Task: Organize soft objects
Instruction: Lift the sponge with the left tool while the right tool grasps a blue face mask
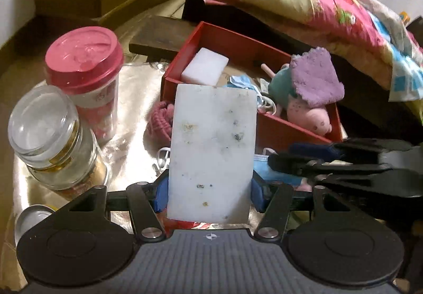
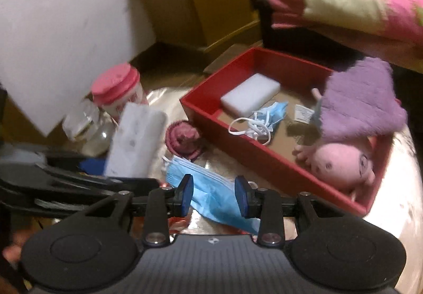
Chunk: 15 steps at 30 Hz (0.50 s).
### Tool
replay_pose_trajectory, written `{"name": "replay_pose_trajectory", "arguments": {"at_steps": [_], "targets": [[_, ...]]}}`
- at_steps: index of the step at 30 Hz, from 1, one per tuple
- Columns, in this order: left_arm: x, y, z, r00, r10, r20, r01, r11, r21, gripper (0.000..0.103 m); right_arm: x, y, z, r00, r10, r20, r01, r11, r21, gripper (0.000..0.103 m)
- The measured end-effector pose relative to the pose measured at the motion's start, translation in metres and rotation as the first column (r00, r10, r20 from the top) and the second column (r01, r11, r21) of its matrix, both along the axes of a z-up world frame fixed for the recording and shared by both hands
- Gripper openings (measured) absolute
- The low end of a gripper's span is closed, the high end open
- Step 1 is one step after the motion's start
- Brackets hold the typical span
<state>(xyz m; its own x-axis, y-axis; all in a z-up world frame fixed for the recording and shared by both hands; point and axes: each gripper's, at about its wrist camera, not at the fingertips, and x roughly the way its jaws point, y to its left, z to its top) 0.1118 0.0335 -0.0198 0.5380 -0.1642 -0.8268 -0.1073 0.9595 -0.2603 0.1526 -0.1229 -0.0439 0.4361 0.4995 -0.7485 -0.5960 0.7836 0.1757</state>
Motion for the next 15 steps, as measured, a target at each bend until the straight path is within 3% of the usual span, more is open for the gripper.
{"name": "replay_pose_trajectory", "arguments": {"at_steps": [5,9,15], "targets": [[0.004,0.002,0.005,1.0,-0.015,0.02,0.016,0.999,-0.049,0.059,0.021,0.007,-0.033,0.995,0.069,-0.068,-0.074,0.994,-0.078,0.011],[0.007,0.003,0.01,0.999,-0.016,0.034,0.018,0.997,-0.077,0.06,0.027,0.021,-0.056,0.99,0.091,-0.112,-0.104,0.987,-0.121,0.0],[0.007,0.008,0.008,1.0,0.0,0.02,0.002,0.994,-0.11,0.06,0.012,0.036,-0.069,0.988,0.106,-0.11,-0.124,0.976,-0.179,0.0]]}}
